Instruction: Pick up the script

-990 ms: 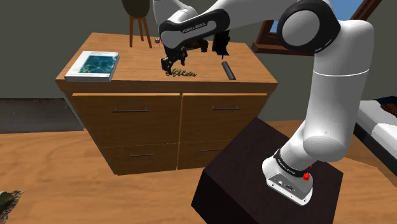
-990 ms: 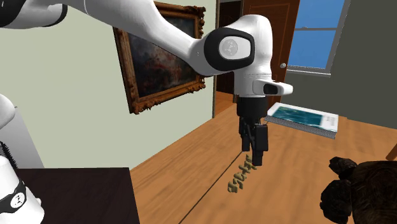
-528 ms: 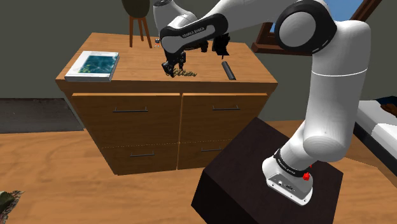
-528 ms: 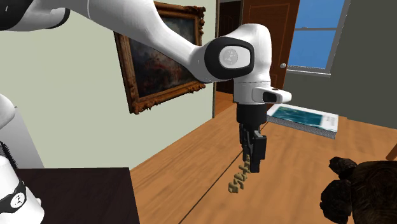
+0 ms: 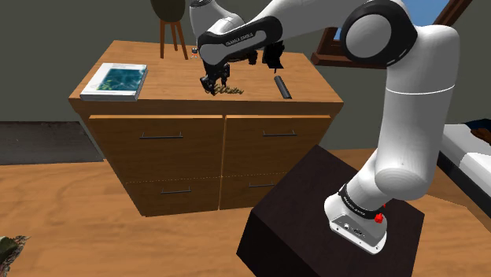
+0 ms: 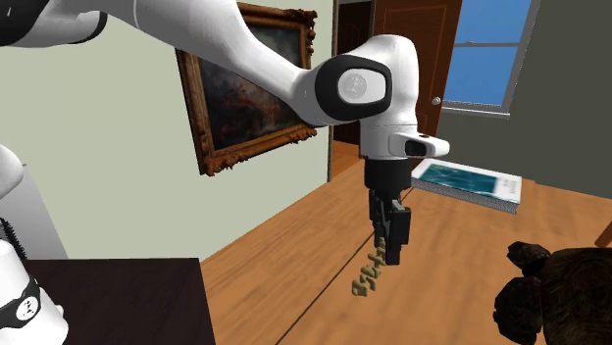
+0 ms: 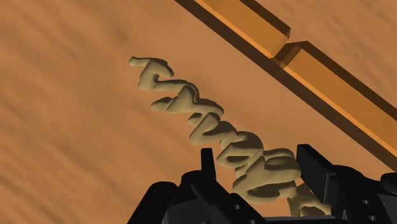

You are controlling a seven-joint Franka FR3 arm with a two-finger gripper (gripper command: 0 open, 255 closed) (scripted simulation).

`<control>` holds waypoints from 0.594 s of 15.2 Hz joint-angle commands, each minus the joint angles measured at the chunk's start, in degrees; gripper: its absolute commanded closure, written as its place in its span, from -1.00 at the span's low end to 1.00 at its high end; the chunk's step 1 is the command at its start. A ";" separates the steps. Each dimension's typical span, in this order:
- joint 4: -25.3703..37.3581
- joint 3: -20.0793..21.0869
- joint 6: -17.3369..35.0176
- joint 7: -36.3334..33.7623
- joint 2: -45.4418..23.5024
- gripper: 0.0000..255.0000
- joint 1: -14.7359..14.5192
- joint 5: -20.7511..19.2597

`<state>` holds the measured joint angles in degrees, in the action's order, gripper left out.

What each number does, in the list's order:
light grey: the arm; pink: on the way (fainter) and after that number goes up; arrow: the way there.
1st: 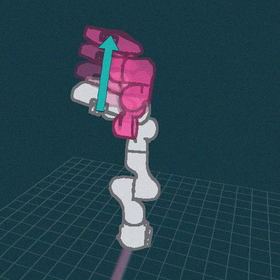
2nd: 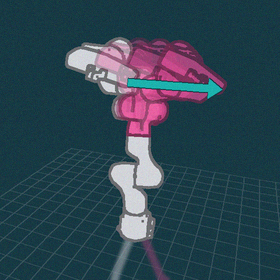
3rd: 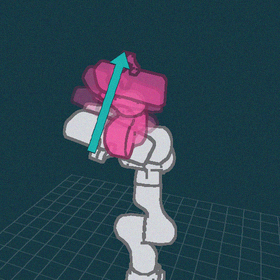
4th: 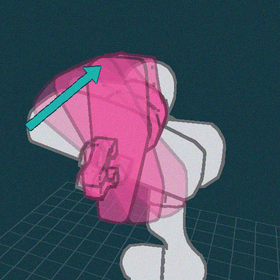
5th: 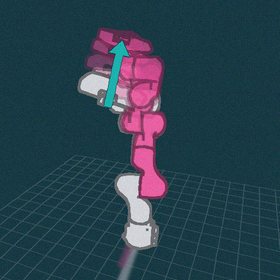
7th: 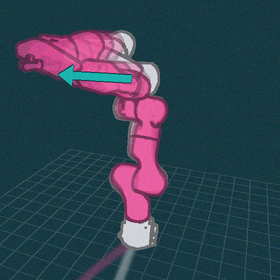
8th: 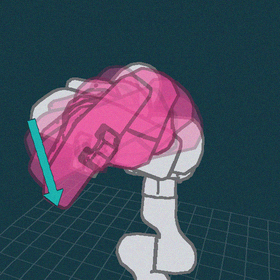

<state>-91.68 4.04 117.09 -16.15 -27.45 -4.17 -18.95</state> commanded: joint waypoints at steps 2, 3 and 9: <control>0.80 0.10 -1.50 0.44 0.69 1.00 -0.01 0.26; 1.18 0.13 -2.11 0.62 0.95 1.00 -0.01 0.36; 3.65 0.31 -5.87 1.72 2.37 1.00 -0.06 0.91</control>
<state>-88.48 4.34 111.90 -14.69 -25.32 -4.26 -18.15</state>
